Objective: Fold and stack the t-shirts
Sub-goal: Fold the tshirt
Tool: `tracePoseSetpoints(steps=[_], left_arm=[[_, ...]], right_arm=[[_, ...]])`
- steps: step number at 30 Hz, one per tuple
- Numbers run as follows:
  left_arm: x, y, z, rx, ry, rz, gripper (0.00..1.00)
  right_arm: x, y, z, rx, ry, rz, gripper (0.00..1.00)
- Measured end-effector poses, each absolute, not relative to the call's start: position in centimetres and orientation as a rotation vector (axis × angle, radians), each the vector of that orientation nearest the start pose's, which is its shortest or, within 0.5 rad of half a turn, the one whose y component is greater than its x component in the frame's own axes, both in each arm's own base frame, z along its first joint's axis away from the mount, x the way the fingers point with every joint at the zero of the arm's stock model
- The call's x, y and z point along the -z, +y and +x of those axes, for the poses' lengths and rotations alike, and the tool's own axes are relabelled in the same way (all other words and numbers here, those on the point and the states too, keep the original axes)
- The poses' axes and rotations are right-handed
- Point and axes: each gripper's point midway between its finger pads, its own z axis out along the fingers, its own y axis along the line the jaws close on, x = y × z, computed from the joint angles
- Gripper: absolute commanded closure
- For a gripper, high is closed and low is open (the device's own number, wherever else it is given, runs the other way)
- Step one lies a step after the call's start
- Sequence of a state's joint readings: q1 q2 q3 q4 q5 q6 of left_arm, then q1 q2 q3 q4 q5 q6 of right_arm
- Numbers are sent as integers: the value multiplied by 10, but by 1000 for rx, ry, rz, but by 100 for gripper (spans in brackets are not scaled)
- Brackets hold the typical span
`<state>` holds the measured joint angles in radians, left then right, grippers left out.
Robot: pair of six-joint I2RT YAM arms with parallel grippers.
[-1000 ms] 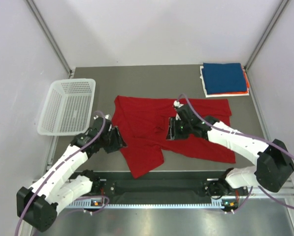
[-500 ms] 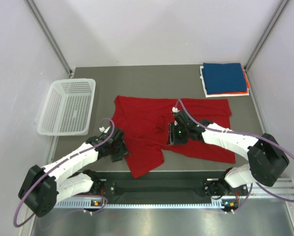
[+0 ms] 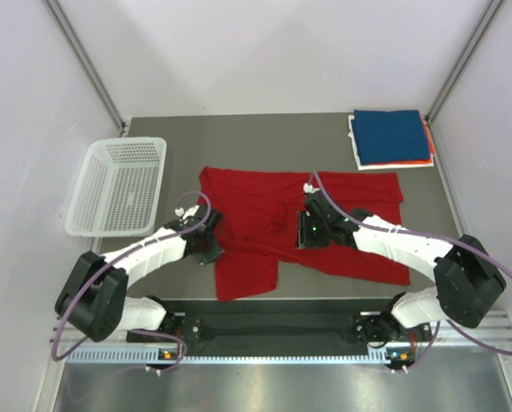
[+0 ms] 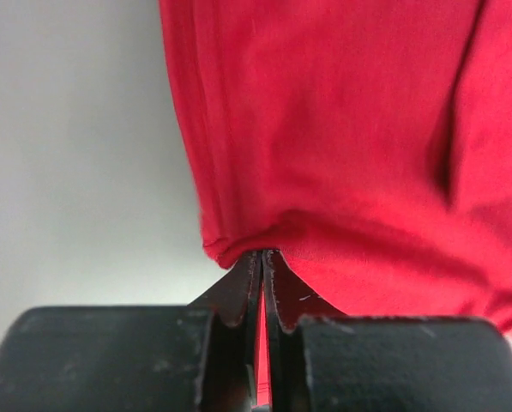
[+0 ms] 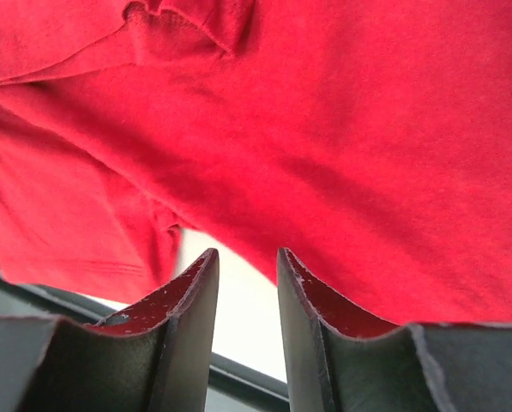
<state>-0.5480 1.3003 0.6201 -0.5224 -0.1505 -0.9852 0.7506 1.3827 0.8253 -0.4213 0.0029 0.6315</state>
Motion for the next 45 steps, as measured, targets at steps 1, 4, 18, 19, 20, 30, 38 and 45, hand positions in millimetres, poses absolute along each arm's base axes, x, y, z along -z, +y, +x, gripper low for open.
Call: tracePoseSetpoints(steps=[1, 4, 18, 19, 20, 30, 38, 45], left_arm=[[-16, -133, 212, 199, 2688, -648, 94], [-17, -128, 228, 172, 2684, -652, 79], [-93, -113, 219, 268, 2526, -653, 55], [-87, -115, 211, 309, 2536, -670, 57], [-79, -115, 201, 328, 2560, -689, 58], [-43, -113, 153, 141, 2789, -724, 59], [-32, -134, 133, 114, 2891, -650, 58], [-34, -126, 123, 1, 2903, -637, 57]], right_arm=[[-68, 236, 220, -500, 2629, -154, 66], [-69, 233, 222, -480, 2620, -148, 66], [-83, 235, 219, -531, 2592, -147, 66], [-85, 235, 219, -538, 2586, -147, 66], [-86, 235, 218, -545, 2581, -147, 66], [-86, 230, 212, -549, 2581, -155, 67], [-81, 226, 210, -540, 2590, -153, 67], [-86, 215, 218, -542, 2570, -113, 66]])
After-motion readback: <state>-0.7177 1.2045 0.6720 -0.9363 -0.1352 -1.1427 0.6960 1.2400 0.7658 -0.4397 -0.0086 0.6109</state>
